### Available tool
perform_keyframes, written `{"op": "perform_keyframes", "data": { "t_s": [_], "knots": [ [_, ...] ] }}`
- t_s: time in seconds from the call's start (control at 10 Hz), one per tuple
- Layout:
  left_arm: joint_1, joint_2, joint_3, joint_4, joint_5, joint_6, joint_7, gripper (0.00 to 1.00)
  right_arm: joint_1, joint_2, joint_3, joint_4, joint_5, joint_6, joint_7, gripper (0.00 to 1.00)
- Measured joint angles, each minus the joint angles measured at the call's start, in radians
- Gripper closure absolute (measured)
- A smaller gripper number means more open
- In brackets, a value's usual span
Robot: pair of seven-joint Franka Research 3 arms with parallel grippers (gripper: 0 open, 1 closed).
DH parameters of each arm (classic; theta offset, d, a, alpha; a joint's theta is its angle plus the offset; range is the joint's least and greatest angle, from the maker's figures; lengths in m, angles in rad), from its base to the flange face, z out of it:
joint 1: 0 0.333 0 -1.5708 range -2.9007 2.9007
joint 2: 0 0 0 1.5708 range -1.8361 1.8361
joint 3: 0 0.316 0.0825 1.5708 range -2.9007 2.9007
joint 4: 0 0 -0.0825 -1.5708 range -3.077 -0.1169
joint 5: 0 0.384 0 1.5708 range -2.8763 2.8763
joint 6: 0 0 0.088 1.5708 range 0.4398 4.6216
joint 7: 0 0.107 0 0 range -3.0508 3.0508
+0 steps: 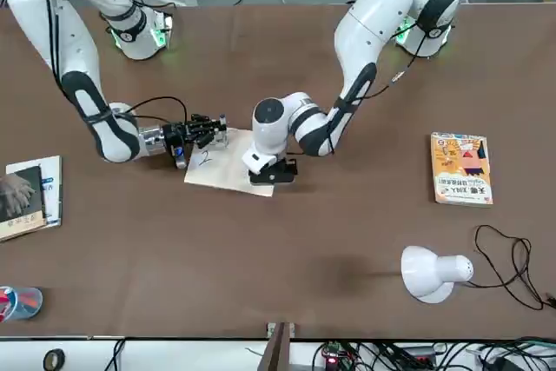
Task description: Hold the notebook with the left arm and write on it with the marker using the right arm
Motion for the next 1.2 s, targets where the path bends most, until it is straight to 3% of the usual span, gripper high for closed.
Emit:
{"op": "perform_keyframes", "data": {
  "t_s": [0.4,0.6,1.2],
  "knots": [
    [0.000,0.000,0.001,0.001,0.000,0.000,0.000,0.00,-0.064,-0.064,-0.001,0.036,-0.112,-0.078,0.052,0.83],
    [0.000,0.000,0.001,0.001,0.000,0.000,0.000,0.00,-0.086,-0.115,-0.002,0.058,-0.218,-0.082,0.050,0.83],
    [0.000,0.000,0.002,0.002,0.000,0.000,0.000,0.00,-0.155,-0.275,-0.006,0.196,-0.722,-0.069,-0.101,0.83]
  ]
}}
